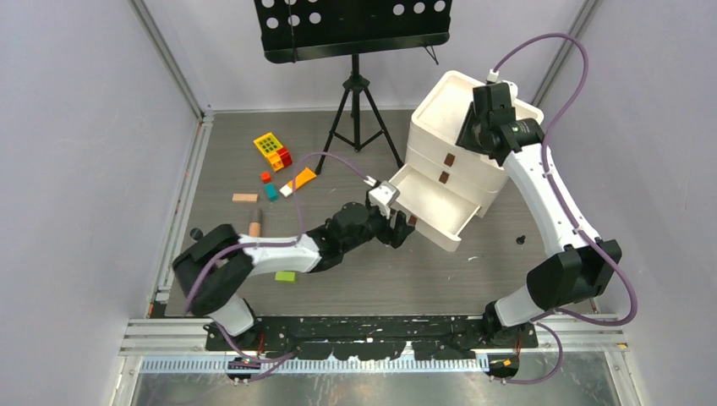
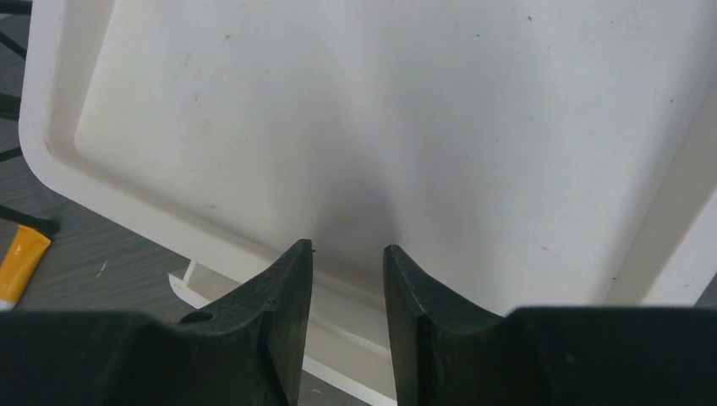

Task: Organize the makeup
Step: Open the drawer in the storage box, then pick up the makeup from the center of the board.

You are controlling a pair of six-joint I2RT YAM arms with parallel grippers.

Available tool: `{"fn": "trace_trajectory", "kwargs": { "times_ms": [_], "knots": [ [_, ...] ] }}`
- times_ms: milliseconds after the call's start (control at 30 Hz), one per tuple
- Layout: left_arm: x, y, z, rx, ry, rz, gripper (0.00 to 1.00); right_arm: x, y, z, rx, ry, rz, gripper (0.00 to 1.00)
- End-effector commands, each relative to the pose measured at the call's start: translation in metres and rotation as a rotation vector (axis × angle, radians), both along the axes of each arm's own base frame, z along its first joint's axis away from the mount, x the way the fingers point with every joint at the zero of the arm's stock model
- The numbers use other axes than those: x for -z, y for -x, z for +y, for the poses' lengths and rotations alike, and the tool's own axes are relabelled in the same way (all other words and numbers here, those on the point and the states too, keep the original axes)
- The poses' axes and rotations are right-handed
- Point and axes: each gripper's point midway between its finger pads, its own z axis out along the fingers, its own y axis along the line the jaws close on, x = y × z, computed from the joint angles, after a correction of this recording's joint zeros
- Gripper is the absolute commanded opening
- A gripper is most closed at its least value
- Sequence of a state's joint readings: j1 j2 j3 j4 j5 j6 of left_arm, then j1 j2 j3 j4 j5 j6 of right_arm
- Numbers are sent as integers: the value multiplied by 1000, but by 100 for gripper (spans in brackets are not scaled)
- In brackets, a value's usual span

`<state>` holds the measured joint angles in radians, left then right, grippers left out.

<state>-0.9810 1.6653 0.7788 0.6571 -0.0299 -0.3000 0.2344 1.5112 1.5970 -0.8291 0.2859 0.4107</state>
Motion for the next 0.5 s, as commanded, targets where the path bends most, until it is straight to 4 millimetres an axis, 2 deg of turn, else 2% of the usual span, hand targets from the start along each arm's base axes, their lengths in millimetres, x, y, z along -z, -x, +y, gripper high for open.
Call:
{"fn": "trace_trajectory", "kwargs": {
  "times_ms": [0,100,200,333,433,467],
  "knots": [
    [-54,-6,39,-107,-30,-116,72,-16,22,3,-38,-29,0,42],
    [-60,-16,80,-207,-114,-127,77,-44,22,5,-56,-50,-99,42],
    [-59,-33,122,-290,-140,-98,77,-60,30,6,-76,-69,-160,42],
    [-51,-66,192,-467,-215,-108,74,-62,42,8,-96,-83,-168,42],
    [-39,-86,232,-562,-295,-78,75,-59,47,8,-105,-89,-165,42],
    [-34,-92,240,-556,-310,-63,76,-58,49,9,-109,-90,-162,42]
  ]
}}
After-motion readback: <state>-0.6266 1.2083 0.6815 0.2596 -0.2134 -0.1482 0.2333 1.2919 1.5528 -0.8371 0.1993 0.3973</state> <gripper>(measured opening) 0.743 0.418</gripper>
